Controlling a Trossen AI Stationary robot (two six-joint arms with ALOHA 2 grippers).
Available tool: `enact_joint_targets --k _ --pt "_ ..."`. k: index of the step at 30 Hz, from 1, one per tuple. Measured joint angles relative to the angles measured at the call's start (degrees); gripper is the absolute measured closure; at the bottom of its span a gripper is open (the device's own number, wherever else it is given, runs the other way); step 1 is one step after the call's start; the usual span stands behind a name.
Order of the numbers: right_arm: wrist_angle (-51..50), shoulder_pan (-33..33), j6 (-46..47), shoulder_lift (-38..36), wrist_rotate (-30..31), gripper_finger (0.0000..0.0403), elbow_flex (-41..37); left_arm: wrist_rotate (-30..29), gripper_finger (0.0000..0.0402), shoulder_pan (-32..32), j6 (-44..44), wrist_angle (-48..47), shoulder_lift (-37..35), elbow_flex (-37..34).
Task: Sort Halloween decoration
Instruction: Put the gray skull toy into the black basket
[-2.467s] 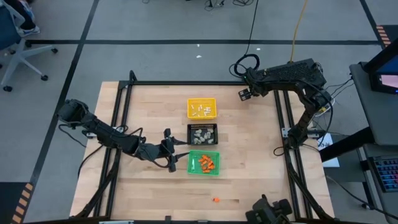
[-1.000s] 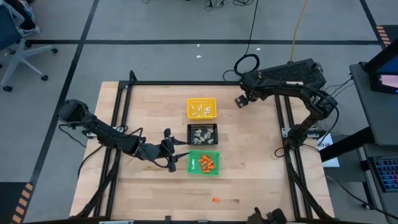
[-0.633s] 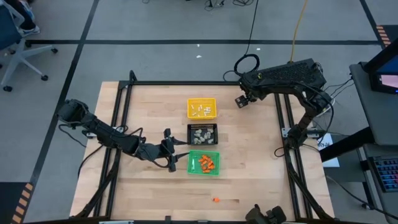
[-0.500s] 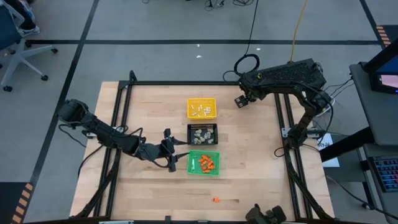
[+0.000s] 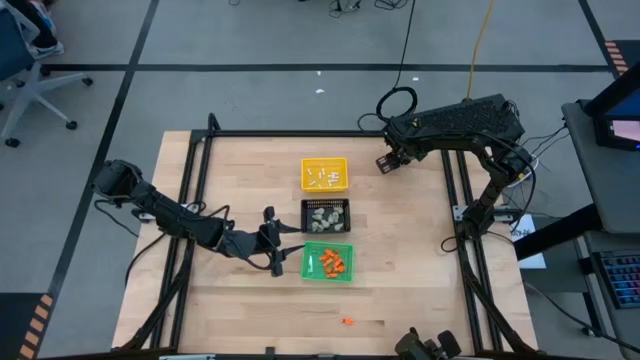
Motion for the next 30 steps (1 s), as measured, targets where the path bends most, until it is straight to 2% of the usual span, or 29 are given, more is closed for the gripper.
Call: enact_joint_targets --k 17,27,30 --pt "0.1 -0.1 -2.6 0.0 -0.3 0.0338 0.0 0.0 0.0201 0.0 0.0 0.0 0.0 0.0" --pt "-0.9 0.1 -4.5 -1.7 -1.1 0.0343 -0.3 0.0 0.0201 0.0 0.0 0.0 0.0 0.0" --pt "-1.3 0.4 -5.1 -3.8 -3.9 0.0343 -0.4 0.0 0.0201 0.0 0.0 0.0 0.0 0.0"
